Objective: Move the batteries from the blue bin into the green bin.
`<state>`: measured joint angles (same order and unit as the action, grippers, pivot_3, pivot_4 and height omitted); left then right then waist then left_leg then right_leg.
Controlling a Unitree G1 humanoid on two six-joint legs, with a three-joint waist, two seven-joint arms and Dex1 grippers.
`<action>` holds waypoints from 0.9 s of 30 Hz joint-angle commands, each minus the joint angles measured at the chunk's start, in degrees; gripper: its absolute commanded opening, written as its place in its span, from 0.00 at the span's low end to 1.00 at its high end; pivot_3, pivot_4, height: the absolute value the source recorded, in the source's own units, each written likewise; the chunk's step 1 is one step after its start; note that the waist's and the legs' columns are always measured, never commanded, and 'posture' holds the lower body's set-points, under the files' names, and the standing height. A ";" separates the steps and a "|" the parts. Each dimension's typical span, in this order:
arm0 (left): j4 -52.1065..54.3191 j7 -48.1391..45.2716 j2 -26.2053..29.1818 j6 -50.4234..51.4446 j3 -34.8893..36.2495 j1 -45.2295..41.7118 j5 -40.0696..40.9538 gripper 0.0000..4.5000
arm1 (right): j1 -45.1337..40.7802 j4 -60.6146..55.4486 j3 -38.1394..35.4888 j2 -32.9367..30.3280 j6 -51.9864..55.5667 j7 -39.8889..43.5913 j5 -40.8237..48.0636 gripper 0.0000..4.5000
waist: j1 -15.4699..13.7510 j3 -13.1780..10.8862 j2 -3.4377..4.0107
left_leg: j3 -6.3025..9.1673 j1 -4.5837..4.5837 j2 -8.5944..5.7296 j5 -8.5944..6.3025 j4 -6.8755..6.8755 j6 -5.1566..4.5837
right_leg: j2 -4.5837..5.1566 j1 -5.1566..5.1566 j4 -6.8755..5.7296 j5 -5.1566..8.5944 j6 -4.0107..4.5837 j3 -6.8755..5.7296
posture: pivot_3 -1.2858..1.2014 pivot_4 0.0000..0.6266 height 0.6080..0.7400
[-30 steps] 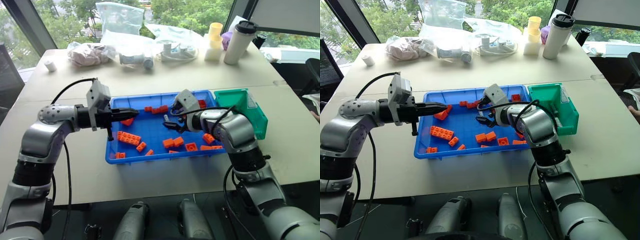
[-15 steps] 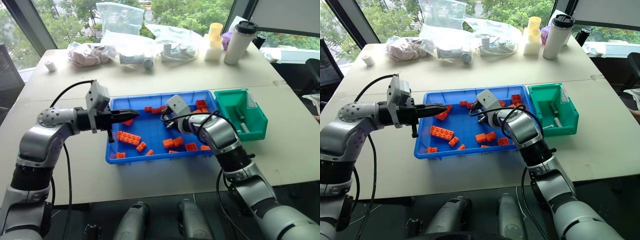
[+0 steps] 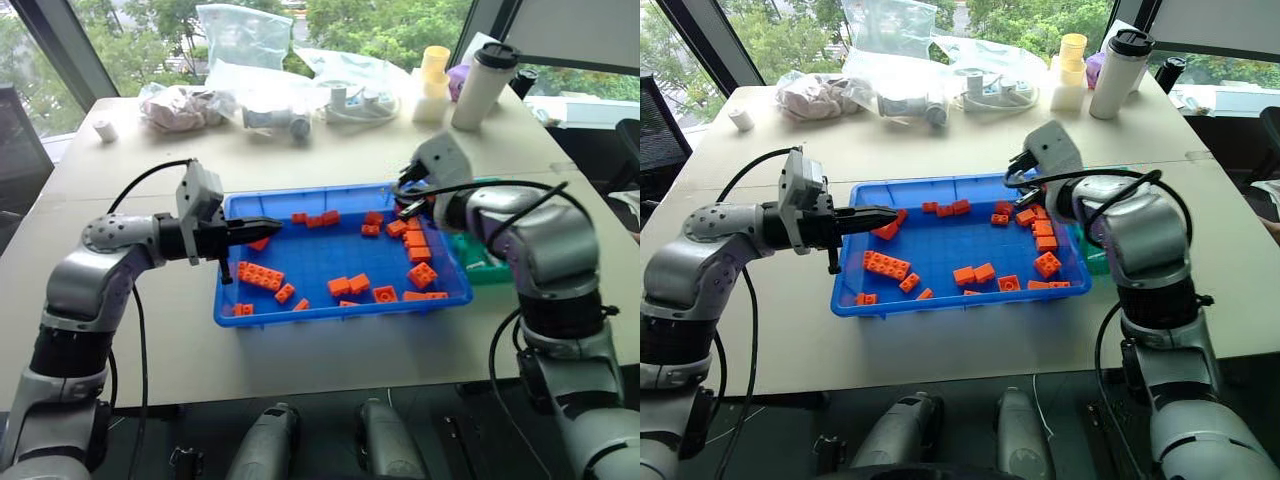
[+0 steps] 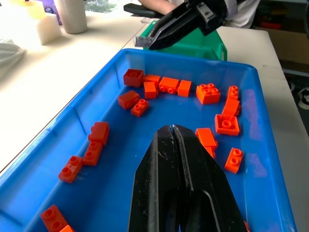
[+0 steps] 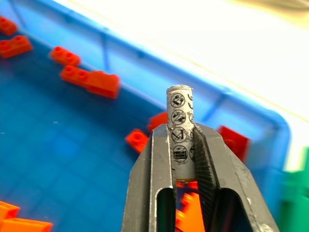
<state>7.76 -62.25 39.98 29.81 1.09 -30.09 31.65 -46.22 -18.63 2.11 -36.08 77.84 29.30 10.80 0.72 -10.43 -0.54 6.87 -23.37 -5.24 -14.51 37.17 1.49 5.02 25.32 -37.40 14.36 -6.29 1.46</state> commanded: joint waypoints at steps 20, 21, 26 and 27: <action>-2.78 -4.02 -2.87 -2.62 -0.98 -4.99 -0.22 0.00 | 15.31 -5.45 -13.30 -16.54 0.41 3.38 6.12 0.97 | -0.07 0.00 0.00 | -0.11 0.02 0.03 -0.06 0.04 -0.12 | 0.01 -0.03 -0.02 -0.01 -0.02 0.06 | 0.52 0.24 1.00; -2.75 -3.92 -2.81 -2.43 -0.82 -5.04 -0.05 0.00 | 15.11 -5.35 -12.94 -17.29 -0.08 3.57 6.19 0.99 | -0.07 0.00 0.00 | -0.11 0.02 0.03 -0.06 0.04 -0.11 | 0.01 -0.03 -0.01 -0.01 -0.02 0.06 | 0.52 0.24 1.00; -1.54 -4.03 -1.79 -1.42 -0.28 -4.88 0.56 0.00 | 15.07 -8.01 -12.75 -22.05 -4.54 10.68 10.73 0.99 | -0.04 0.00 0.00 | -0.11 0.02 0.04 -0.07 0.03 -0.14 | 0.00 -0.04 0.00 -0.01 -0.02 0.05 | 0.52 0.24 1.00; -1.40 -4.04 -1.63 -1.26 -0.17 -4.81 0.67 0.00 | 15.13 -8.57 -12.91 -22.61 -5.22 11.78 11.63 0.99 | 0.00 0.00 0.00 | -0.11 0.02 0.04 -0.08 0.04 -0.15 | 0.00 -0.04 0.01 -0.01 -0.02 0.05 | 0.52 0.24 1.00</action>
<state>4.36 -66.12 37.54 28.47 -1.01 -34.26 31.21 -30.06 -24.25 -9.44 -57.48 74.52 38.97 20.57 0.72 -10.43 -0.54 6.75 -23.35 -5.19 -14.59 37.20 1.34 5.02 25.28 -37.39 14.35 -6.31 1.51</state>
